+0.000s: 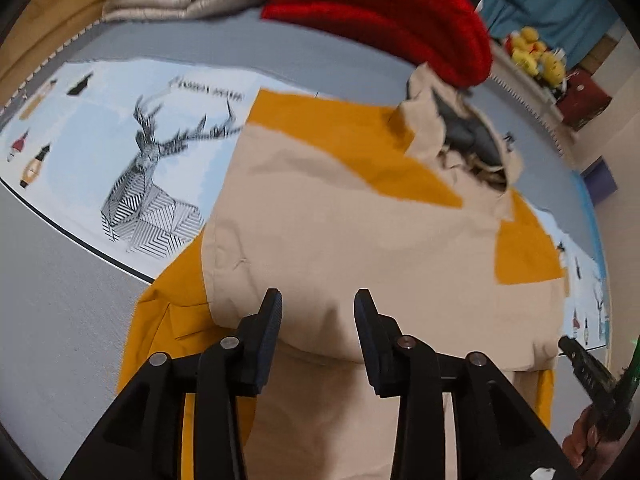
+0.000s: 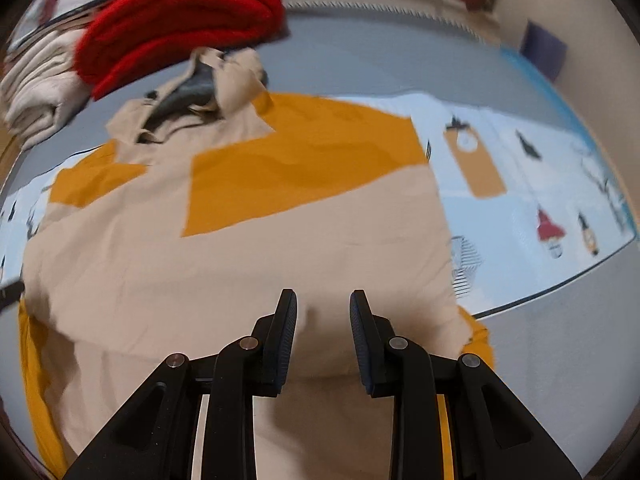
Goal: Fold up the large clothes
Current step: 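Fold the hem up toward the collar with both grippers and release, then move the left gripper to the beige hood and grasp it, then lift the hood and fold it down onto the jacket body with the left gripper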
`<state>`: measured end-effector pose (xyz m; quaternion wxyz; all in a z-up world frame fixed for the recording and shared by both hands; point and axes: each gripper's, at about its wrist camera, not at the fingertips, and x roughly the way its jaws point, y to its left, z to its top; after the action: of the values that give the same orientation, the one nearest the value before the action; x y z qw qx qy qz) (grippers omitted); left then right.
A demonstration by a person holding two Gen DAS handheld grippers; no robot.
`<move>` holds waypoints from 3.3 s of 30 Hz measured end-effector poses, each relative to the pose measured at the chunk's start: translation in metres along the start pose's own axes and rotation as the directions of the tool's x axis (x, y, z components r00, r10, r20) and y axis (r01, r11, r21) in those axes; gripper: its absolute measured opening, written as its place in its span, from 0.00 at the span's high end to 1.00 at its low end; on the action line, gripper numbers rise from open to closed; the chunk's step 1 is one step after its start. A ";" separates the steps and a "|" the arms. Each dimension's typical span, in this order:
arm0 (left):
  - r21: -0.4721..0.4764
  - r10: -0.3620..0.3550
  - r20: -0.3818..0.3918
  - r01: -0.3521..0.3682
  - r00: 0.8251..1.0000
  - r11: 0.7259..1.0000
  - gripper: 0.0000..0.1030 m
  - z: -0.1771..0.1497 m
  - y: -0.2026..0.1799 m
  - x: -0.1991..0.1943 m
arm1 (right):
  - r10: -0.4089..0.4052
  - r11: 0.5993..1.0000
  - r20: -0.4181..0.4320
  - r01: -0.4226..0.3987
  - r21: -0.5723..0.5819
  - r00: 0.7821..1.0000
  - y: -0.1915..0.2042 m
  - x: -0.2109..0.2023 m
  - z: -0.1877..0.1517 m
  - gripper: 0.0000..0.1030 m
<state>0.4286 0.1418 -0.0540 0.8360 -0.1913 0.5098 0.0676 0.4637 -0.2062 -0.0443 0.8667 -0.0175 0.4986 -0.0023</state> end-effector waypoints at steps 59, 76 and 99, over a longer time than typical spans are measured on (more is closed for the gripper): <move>0.178 0.049 0.114 -0.068 0.992 0.982 0.64 0.236 -0.174 0.153 | -0.008 0.994 0.035 0.004 0.105 0.999 -0.053 -0.042 -0.002 0.82; 0.221 0.205 0.002 -0.201 0.979 0.955 0.54 0.275 -0.213 0.262 | -0.058 0.992 -0.021 0.060 0.109 0.998 -0.070 -0.011 0.009 0.82; 0.624 -0.143 0.276 -0.064 0.951 0.779 0.96 0.001 -0.164 -0.032 | -0.008 0.983 0.155 -0.021 0.182 0.988 -0.064 -0.082 0.022 0.82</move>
<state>0.4645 -0.0052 0.0160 0.9219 0.0994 0.3624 -0.0942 0.4425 -0.2673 0.0402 0.9007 0.0639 0.4275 -0.0441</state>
